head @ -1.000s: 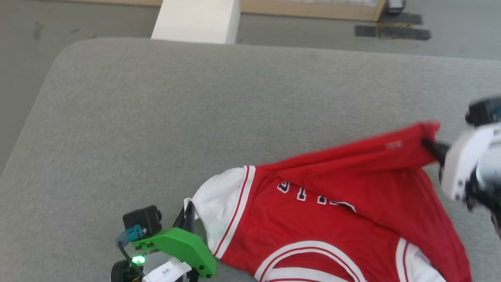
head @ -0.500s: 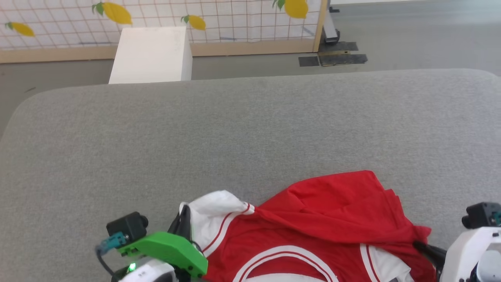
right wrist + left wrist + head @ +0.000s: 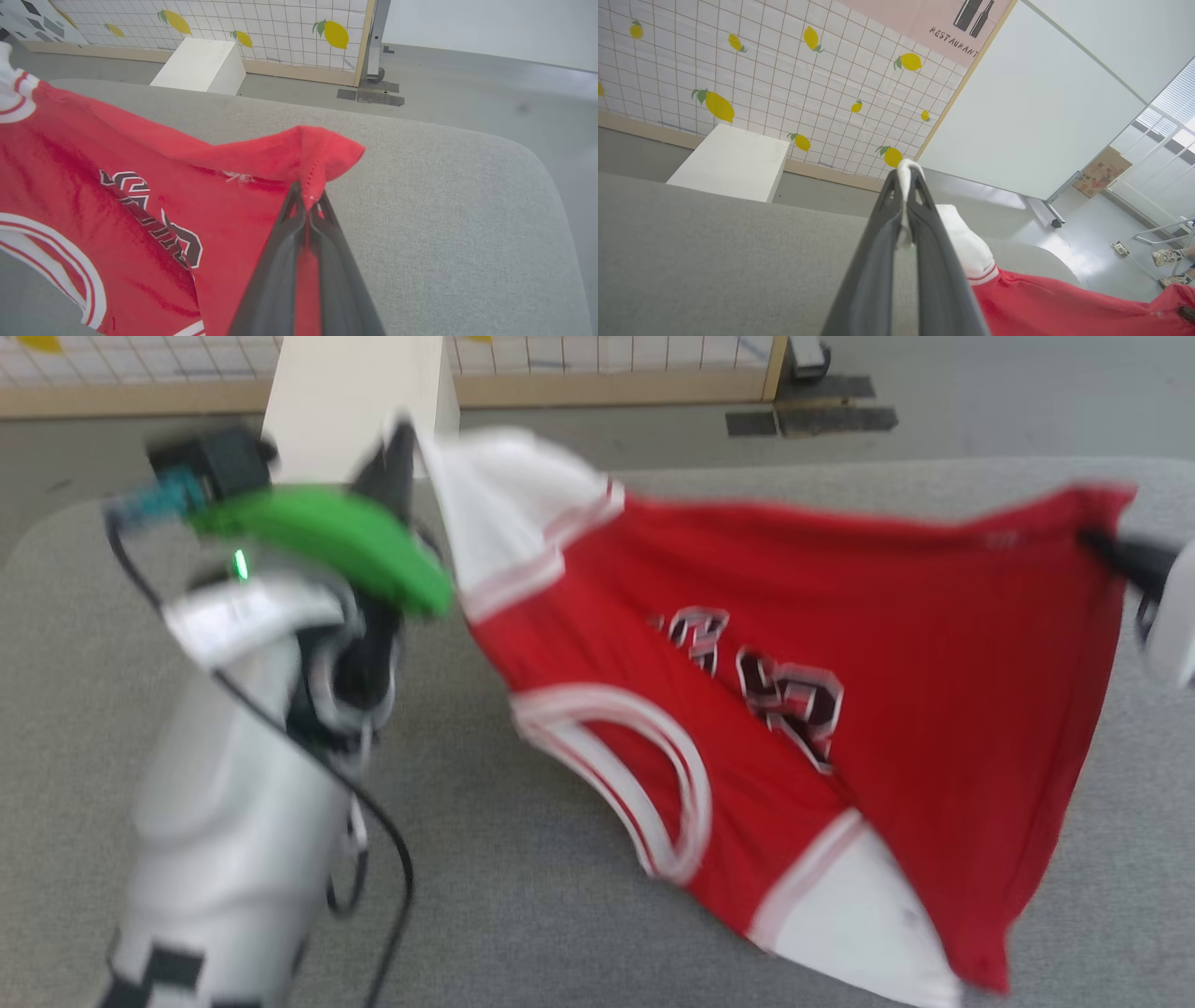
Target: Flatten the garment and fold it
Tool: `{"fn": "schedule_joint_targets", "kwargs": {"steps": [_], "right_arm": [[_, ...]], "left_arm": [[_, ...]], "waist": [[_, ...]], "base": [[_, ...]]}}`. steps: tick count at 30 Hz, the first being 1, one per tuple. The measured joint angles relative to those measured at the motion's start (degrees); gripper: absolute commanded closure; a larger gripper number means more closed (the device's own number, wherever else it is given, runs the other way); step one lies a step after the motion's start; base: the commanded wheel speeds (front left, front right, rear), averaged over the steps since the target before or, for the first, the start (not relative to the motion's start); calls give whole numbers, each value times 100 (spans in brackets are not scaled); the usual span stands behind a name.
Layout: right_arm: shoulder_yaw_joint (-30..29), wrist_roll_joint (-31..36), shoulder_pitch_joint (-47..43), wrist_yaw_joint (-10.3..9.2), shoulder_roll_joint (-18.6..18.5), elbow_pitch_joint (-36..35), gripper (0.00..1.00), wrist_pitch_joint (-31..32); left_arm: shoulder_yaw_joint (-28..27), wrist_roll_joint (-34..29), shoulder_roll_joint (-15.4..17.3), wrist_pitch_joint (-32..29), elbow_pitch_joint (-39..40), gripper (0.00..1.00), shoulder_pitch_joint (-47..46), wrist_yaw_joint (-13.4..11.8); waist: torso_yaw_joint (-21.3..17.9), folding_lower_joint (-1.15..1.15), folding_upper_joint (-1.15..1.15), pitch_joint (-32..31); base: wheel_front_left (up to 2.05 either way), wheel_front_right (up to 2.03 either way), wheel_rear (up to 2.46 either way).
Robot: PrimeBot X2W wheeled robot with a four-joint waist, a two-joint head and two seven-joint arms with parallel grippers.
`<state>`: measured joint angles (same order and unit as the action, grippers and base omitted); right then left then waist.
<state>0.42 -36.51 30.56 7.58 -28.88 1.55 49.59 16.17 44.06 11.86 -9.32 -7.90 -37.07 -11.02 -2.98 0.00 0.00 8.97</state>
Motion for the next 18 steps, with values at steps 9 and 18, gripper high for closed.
{"fn": "schedule_joint_targets", "kwargs": {"steps": [9, 18], "right_arm": [[409, 531, 3003, 0, 101, 1248, 100, -100], [241, 1116, 4836, 0, 633, 2480, 100, -1191]], "left_arm": [[-100, -531, 257, -346, -1419, 100, -3194, -146], [-270, -935, 201, 556, -1785, 100, -5097, -324]], "waist": [[35, 1, 0, 719], [-90, 1, 0, 1415]], "base": [[0, 0, 0], [0, 0, 0]]}}
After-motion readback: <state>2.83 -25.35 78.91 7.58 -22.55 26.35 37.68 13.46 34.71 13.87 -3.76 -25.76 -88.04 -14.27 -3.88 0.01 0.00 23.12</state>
